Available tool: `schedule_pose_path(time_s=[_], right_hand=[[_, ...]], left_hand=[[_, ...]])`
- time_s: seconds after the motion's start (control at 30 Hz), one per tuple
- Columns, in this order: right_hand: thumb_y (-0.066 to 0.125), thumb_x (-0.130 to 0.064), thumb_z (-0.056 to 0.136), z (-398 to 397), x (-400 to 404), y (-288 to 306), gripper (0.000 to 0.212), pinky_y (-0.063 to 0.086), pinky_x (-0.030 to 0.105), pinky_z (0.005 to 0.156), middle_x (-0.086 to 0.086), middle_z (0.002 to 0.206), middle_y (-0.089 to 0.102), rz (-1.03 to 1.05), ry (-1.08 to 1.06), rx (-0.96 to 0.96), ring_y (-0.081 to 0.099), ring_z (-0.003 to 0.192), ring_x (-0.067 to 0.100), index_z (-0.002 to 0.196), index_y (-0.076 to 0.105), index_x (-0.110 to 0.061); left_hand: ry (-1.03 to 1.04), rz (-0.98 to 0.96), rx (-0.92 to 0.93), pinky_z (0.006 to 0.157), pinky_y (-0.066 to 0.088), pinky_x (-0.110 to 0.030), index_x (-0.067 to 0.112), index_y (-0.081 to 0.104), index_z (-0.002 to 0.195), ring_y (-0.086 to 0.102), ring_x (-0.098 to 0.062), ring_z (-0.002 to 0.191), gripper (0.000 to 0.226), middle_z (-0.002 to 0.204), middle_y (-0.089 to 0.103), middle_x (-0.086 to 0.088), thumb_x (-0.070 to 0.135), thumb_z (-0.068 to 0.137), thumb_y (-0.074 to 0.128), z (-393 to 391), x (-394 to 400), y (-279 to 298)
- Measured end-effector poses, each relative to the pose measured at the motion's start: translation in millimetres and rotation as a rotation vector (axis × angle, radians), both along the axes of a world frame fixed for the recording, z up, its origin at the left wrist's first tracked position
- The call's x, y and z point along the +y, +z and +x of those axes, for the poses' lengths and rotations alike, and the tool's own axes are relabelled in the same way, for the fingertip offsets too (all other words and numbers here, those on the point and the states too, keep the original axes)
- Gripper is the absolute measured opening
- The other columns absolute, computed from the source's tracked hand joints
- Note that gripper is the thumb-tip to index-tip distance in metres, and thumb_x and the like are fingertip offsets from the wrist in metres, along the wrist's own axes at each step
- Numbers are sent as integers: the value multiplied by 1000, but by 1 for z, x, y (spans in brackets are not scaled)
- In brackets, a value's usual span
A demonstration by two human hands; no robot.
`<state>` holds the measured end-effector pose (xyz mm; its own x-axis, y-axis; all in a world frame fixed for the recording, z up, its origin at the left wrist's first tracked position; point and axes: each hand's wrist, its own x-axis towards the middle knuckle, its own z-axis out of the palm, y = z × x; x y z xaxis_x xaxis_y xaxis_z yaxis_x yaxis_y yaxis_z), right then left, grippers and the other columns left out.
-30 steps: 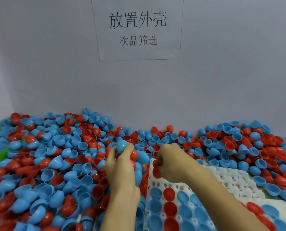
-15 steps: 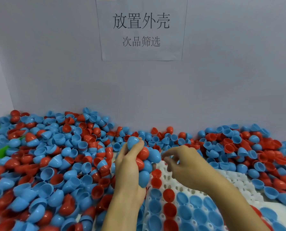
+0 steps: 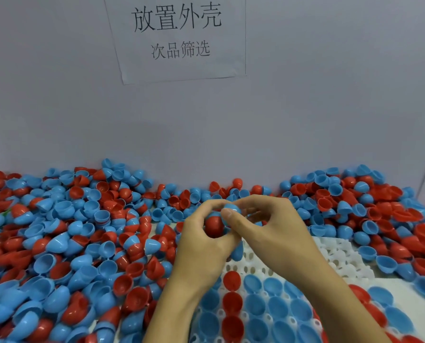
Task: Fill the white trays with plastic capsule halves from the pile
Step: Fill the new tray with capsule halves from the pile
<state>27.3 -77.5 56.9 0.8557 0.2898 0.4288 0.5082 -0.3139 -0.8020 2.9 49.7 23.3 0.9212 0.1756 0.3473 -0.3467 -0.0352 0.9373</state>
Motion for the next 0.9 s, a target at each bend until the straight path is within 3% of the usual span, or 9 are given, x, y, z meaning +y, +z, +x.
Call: schedule_pose_path(time_s=[0.23, 0.37, 0.43, 0.5, 0.57, 0.63, 0.73, 0.8, 0.9], right_hand=[[65, -31, 93, 11, -14, -5, 12, 53, 12, 63, -15, 86, 76, 248, 57, 231, 70, 83, -2, 87, 75, -31], [67, -30, 93, 17, -17, -8, 11, 57, 26, 78, -9, 90, 76, 323, -29, 275, 72, 88, 5, 96, 75, -23], [70, -30, 90, 16, -18, -6, 8, 58, 22, 78, -13, 90, 75, 307, -56, 229, 70, 87, 1, 96, 74, -26], [73, -28, 87, 14, -19, -4, 7, 53, 8, 68, -16, 86, 75, 271, -47, 177, 69, 81, -5, 94, 72, -29], [76, -24, 86, 11, -19, -1, 10, 46, 2, 61, -18, 75, 74, 195, -14, 133, 68, 73, -7, 89, 71, -32], [79, -23, 83, 9, -18, 0, 13, 47, 4, 64, -20, 74, 72, 84, -20, 86, 67, 74, -7, 85, 71, -33], [81, -26, 80, 8, -17, 2, 14, 55, 16, 78, -17, 91, 72, -77, -28, 35, 66, 87, -3, 92, 76, -30], [80, -27, 82, 7, -16, 4, 15, 56, 20, 85, -17, 97, 71, -130, 4, 19, 66, 92, -3, 96, 76, -30], [69, -26, 91, 3, -16, 8, 10, 56, 21, 84, -17, 93, 74, -130, 41, -6, 68, 90, 1, 96, 76, -32]], left_hand=[[18, -30, 0, 66, 58, -23, 32, 66, 112, 75, -17, 83, 34, 98, 74, 1, 15, 85, 78, 0, -2, -4], [77, -117, 57, 65, 57, -23, 32, 67, 113, 74, -14, 80, 33, 95, 75, -1, 13, 87, 75, 3, -3, -5], [105, -165, 92, 60, 55, -20, 31, 69, 110, 72, -11, 71, 28, 87, 75, 0, 15, 88, 74, 4, -3, -5], [126, -199, 125, 53, 49, -17, 30, 73, 103, 65, -5, 59, 20, 78, 72, 0, 18, 88, 74, 6, -2, -6], [117, -245, 162, 52, 50, -17, 30, 75, 99, 65, -4, 61, 15, 79, 75, -2, 19, 89, 73, 7, -1, -6], [75, -333, 195, 60, 55, -24, 27, 73, 108, 70, -15, 77, 19, 86, 78, -2, 19, 91, 71, 7, 0, -5], [70, -406, 213, 79, 59, -37, 25, 70, 116, 72, -23, 96, 25, 95, 79, -2, 22, 91, 70, 9, 5, -7], [95, -413, 208, 92, 57, -45, 27, 72, 112, 73, -26, 102, 22, 102, 78, -5, 24, 91, 70, 9, 8, -8], [75, -432, 202, 99, 54, -50, 26, 74, 111, 71, -29, 106, 30, 108, 76, -8, 29, 81, 74, 7, 11, -6]])
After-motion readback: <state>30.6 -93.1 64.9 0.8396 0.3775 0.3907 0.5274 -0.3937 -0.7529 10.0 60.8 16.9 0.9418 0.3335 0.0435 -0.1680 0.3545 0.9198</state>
